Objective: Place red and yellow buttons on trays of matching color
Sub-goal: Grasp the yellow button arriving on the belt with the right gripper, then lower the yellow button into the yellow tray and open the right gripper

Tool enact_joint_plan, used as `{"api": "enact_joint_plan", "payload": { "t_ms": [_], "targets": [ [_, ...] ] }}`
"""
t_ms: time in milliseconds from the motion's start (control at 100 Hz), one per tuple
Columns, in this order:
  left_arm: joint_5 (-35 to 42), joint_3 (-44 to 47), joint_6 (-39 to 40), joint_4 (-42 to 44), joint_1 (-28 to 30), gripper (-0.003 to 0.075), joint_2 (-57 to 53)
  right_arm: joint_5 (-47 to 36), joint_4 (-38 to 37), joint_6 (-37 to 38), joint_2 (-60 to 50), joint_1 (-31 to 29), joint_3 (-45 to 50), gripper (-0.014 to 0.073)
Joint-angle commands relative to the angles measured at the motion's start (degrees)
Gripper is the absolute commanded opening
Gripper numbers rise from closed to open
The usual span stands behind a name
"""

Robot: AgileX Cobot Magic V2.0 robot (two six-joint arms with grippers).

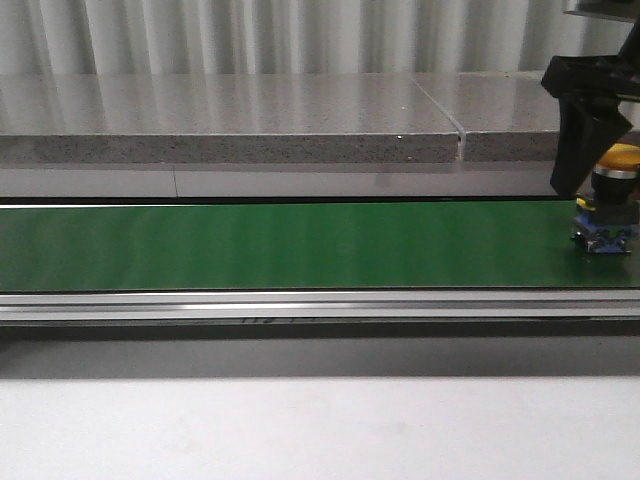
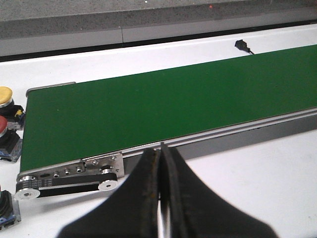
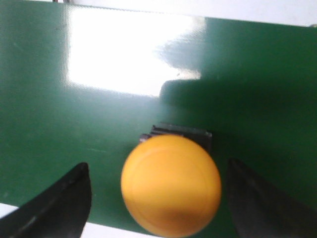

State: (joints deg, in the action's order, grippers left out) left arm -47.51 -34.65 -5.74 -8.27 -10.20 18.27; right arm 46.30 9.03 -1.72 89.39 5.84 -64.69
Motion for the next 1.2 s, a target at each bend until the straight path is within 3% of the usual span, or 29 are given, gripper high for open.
{"api": "enact_joint_plan", "payload": {
  "t_ms": [0,130,210,560,1190],
  "targets": [
    [3.96,-1.5,-0.14,-0.93,-0.49,-0.002,0.59,-2.38,-0.48,-0.42,-1.79,-0.02,-2.14,0.0486],
    [3.96,-1.5,-0.14,-0.93,-0.49,-0.002,0.59,-1.48,-2.05,-0.42,-1.79,-0.02,-2.14,0.0307],
    [3.96,-1.5,-0.14,-0.93,-0.49,-0.002,0.59,-1.26,-2.59,-0.42,-1.79,-0.07,-2.14,0.0251],
    [3.96,-1.5,-0.14,-0.93,-0.49,-0.002,0.59,-0.2,-2.58,1.06,-6.67,-2.9,-2.03,0.0248],
    [3.96,-1.5,-0.14,-0.93,-0.49,-0.002,0.59,0.61,-2.58,8.65,-8.64,-29.71,-0.94,0.0248]
  ]
}}
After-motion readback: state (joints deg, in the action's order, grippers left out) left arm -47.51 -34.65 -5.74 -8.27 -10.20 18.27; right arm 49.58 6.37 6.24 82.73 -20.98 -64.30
